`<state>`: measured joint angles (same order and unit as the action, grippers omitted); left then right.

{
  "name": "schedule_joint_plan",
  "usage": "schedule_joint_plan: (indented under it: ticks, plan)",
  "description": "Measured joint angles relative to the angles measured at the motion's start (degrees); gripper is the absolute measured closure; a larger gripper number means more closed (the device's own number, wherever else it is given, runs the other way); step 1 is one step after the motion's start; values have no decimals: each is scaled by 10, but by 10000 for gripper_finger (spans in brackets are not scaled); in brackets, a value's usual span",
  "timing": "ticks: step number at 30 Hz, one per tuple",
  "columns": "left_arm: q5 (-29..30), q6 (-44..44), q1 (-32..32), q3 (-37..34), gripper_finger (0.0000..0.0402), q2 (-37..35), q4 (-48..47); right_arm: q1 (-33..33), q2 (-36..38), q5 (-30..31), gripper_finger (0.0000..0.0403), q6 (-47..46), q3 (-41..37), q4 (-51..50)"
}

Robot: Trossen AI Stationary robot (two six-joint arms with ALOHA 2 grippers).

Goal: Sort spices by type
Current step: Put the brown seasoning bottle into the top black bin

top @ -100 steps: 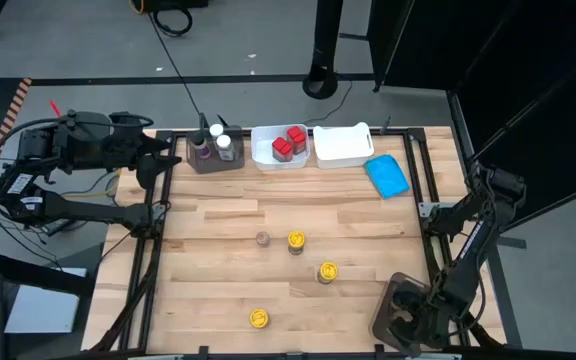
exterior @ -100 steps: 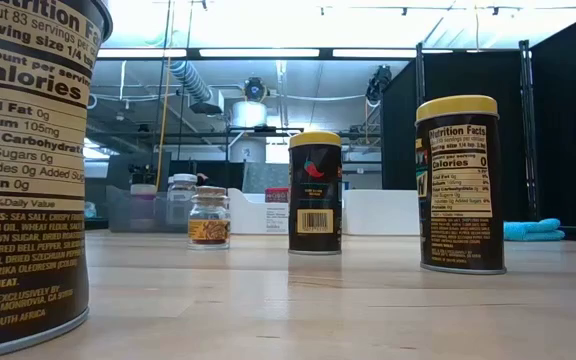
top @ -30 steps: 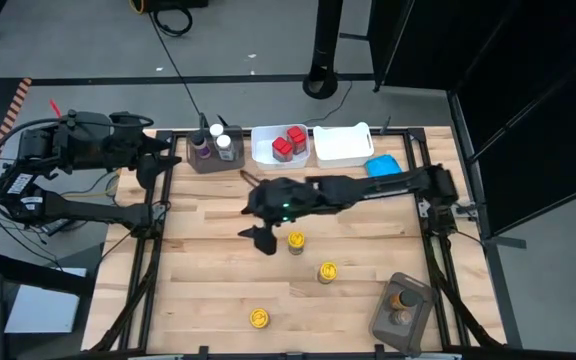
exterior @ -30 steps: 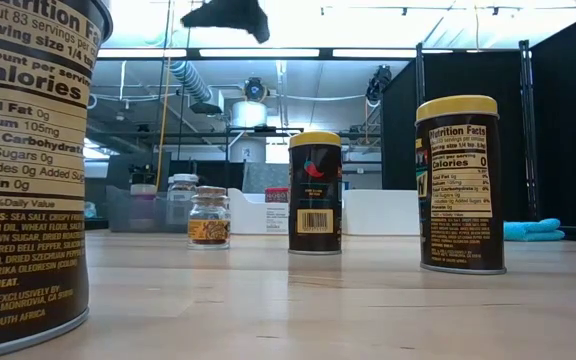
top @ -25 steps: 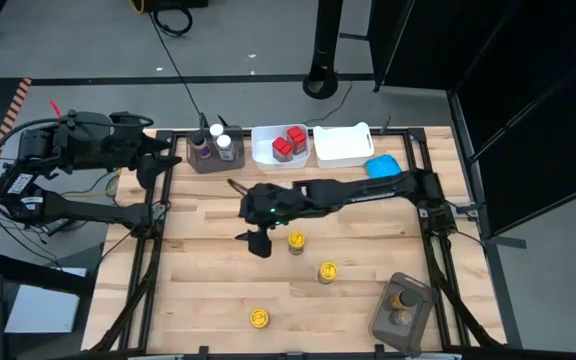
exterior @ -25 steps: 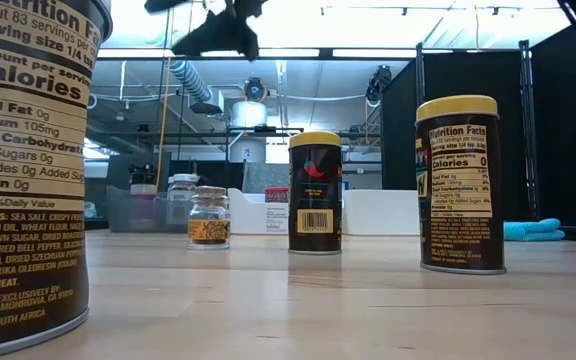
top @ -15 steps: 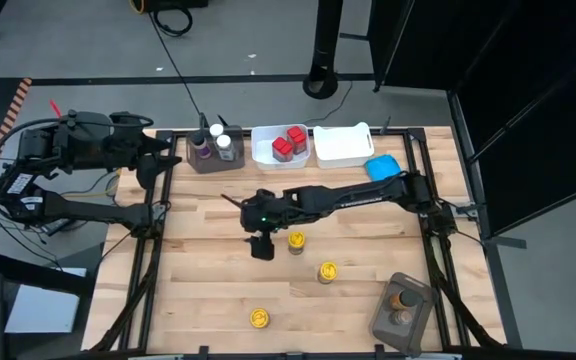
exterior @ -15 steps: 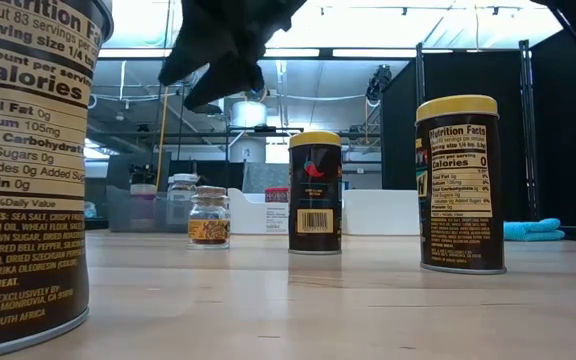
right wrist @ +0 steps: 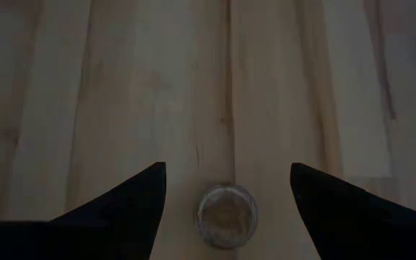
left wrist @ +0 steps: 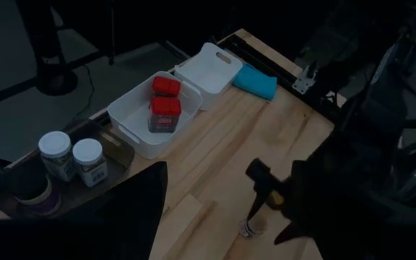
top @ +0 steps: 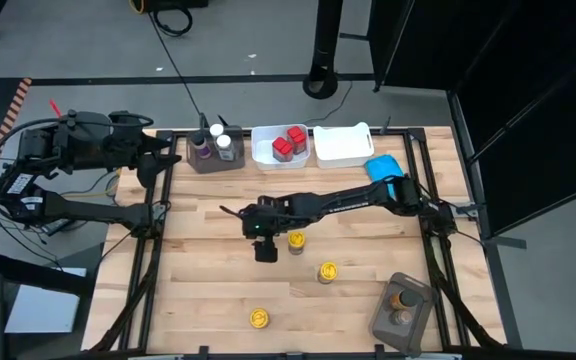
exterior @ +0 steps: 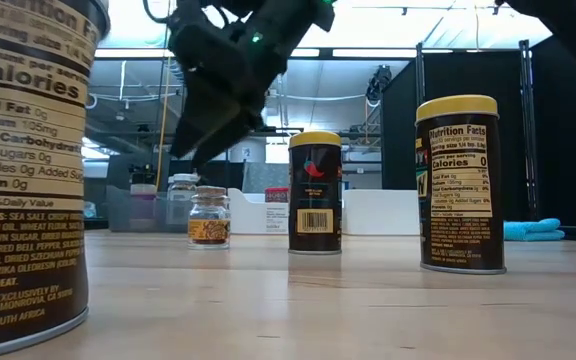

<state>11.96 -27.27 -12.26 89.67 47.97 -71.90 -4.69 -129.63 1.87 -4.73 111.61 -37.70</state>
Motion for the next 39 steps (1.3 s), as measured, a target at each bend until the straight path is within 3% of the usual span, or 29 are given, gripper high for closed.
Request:
schedule_joint_plan:
  ticks: [39]
  plan:
    - [14, 0, 0, 0, 100, 0, 0, 15, -25, -4, 111, 5, -6, -22]
